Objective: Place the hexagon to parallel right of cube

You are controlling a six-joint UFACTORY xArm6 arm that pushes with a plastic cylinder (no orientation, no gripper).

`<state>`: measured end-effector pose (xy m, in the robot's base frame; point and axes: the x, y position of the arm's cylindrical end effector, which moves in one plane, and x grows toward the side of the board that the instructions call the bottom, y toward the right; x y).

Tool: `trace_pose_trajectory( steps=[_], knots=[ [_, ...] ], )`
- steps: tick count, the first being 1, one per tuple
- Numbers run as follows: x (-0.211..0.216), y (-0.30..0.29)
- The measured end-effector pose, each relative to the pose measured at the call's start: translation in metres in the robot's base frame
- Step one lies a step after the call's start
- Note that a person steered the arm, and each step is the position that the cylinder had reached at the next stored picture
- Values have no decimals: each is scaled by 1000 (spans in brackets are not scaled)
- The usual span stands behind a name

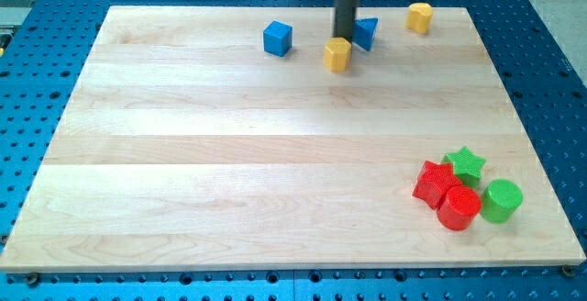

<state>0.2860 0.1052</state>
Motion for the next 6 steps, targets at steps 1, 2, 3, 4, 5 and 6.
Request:
trace_pose_trajectory(
  steps=[1,2,3,4,5,6],
  knots=[
    [-13,42],
    [4,32],
    [68,21],
    [67,-69],
    [62,-27],
    [17,6]
  ],
)
